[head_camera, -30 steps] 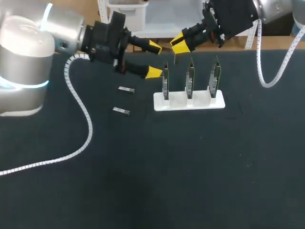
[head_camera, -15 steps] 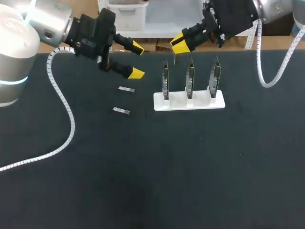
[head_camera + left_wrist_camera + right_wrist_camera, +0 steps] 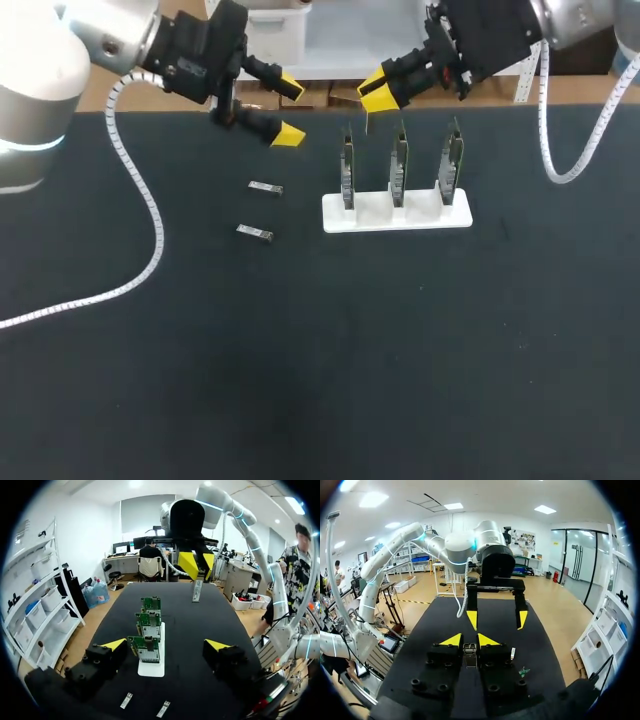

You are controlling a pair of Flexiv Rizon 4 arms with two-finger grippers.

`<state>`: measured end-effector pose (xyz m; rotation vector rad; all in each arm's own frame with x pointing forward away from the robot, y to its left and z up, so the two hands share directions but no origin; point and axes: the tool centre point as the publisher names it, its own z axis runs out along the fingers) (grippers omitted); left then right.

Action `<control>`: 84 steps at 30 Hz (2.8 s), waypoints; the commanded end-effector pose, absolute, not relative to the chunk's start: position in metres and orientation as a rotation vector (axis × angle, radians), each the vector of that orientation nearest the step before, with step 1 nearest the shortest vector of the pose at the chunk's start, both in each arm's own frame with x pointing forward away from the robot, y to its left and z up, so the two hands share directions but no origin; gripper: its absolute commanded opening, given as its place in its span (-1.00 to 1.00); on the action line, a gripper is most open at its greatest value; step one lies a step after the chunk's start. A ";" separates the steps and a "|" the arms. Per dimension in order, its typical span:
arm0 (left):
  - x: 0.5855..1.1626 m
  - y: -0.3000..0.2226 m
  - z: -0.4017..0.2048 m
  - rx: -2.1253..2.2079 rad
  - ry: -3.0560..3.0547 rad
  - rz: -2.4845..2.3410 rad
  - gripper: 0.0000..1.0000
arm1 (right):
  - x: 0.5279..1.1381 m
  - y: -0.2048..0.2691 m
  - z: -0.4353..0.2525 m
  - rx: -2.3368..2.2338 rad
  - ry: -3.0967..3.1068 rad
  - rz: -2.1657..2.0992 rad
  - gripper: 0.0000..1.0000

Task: Pick up the optical module with the left hand, and insert it into the network port with the right hand.

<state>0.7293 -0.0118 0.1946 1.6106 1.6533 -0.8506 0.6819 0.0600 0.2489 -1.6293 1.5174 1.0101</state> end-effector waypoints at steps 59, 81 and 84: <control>0.734 -0.013 0.194 1.623 1.655 -0.858 1.00 | 0.686 0.065 0.251 -1.685 1.523 1.048 -1.00; 0.734 -0.013 0.194 1.623 1.655 -0.858 1.00 | 0.698 0.064 0.219 -1.736 1.597 0.996 -1.00; 0.734 -0.013 0.194 1.623 1.655 -0.858 1.00 | 0.700 0.063 0.216 -1.714 1.605 1.010 -1.00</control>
